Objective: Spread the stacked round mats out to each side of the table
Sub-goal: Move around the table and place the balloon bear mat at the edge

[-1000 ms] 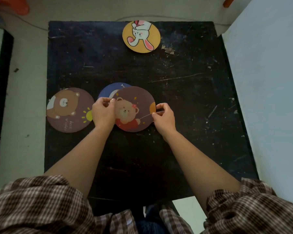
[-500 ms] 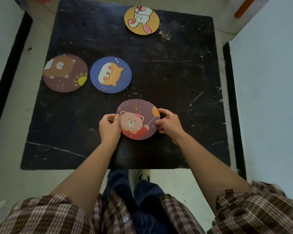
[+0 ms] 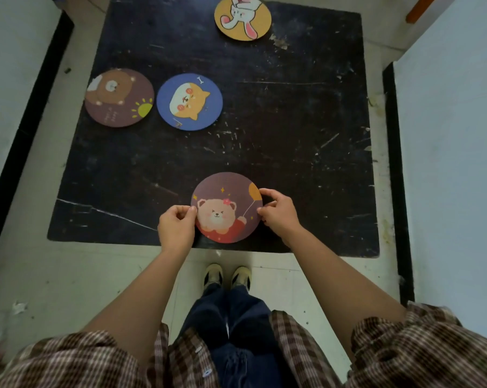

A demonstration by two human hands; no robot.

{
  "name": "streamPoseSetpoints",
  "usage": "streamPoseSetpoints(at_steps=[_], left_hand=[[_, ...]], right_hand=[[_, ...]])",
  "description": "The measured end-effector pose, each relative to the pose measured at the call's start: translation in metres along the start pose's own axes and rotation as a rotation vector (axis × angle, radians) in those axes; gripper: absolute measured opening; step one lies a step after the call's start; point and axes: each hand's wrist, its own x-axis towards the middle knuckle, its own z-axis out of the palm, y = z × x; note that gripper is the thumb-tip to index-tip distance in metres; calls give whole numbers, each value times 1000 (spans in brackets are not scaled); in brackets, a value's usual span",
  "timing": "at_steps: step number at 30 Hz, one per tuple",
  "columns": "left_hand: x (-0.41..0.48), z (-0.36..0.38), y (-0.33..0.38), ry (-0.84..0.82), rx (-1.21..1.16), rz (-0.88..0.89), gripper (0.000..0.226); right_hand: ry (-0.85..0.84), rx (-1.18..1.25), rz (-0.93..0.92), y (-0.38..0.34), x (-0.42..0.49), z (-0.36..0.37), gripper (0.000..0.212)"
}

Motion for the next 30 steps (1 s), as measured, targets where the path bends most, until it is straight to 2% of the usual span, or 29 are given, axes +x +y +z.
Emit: streamPoseSetpoints(at_steps=[4, 11, 30], left_hand=[[-2, -10, -10, -29, 44, 6, 15], [-3, -15, -10, -63, 96, -3, 16], [-4, -17, -2, -57, 132, -36, 12]], right_hand=[[49, -98, -75, 4, -2, 7, 46], [128, -166, -35, 11, -5, 12, 19], [209, -308, -48, 7, -4, 14, 16]])
